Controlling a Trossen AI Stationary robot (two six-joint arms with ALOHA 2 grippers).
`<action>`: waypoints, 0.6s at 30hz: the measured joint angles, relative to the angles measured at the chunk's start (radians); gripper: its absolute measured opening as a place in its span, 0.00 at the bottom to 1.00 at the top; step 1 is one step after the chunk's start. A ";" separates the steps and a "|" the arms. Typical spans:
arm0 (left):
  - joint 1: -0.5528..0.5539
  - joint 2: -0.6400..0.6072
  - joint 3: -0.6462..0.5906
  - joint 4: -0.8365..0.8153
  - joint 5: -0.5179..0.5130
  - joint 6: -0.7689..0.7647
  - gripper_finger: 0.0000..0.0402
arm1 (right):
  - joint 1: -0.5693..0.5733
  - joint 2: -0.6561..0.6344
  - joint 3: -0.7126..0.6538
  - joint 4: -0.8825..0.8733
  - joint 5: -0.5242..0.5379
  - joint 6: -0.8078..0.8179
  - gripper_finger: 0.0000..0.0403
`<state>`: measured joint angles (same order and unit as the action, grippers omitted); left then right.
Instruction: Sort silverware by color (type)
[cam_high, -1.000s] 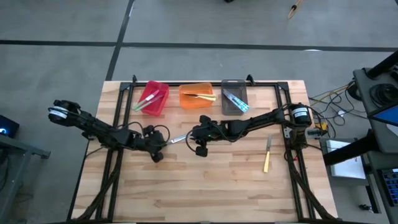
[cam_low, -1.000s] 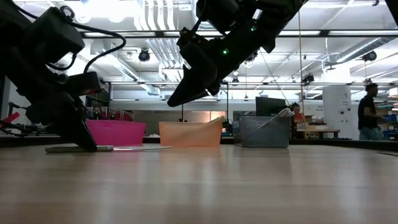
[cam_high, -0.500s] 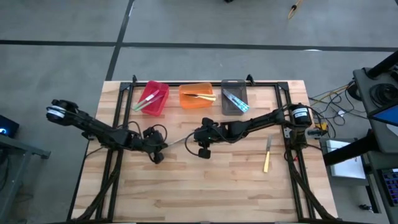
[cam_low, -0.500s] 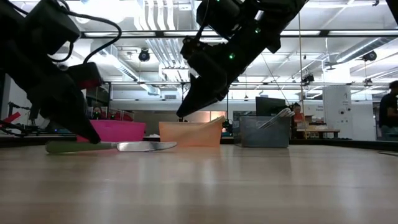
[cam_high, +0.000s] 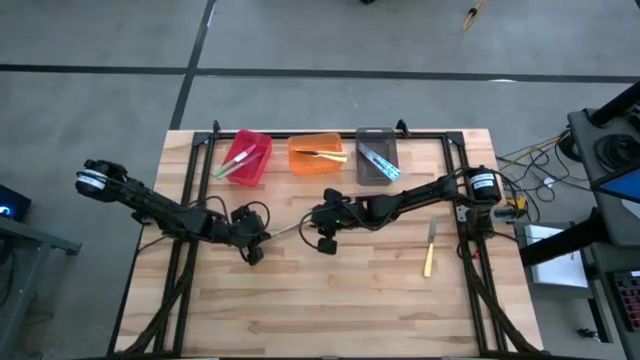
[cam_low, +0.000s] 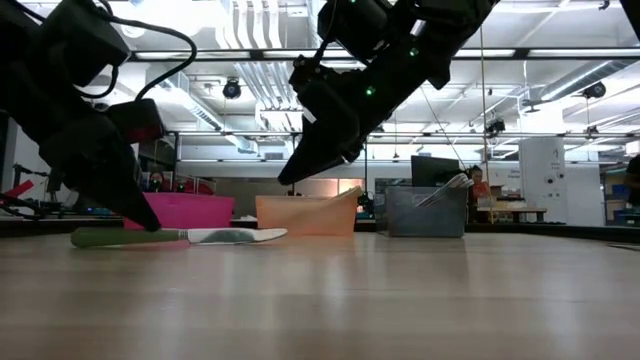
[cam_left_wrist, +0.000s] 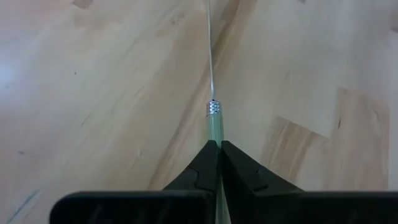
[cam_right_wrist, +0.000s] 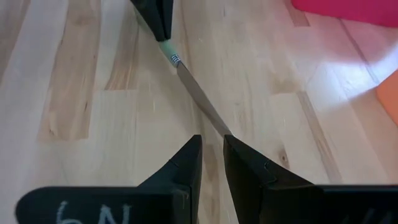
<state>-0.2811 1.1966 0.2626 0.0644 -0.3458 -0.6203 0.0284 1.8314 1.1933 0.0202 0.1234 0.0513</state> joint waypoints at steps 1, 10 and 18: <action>-0.002 0.003 0.000 0.004 0.000 0.000 0.00 | 0.000 0.000 -0.006 0.012 0.000 0.000 0.15; -0.019 0.008 0.001 0.013 0.005 0.000 0.00 | 0.000 0.015 -0.099 0.266 -0.053 0.001 0.15; -0.019 0.009 0.001 0.014 0.006 0.002 0.00 | 0.000 0.135 -0.096 0.487 -0.034 0.001 0.15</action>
<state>-0.3004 1.2057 0.2634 0.0780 -0.3401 -0.6181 0.0280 1.9663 1.0970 0.5071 0.0896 0.0521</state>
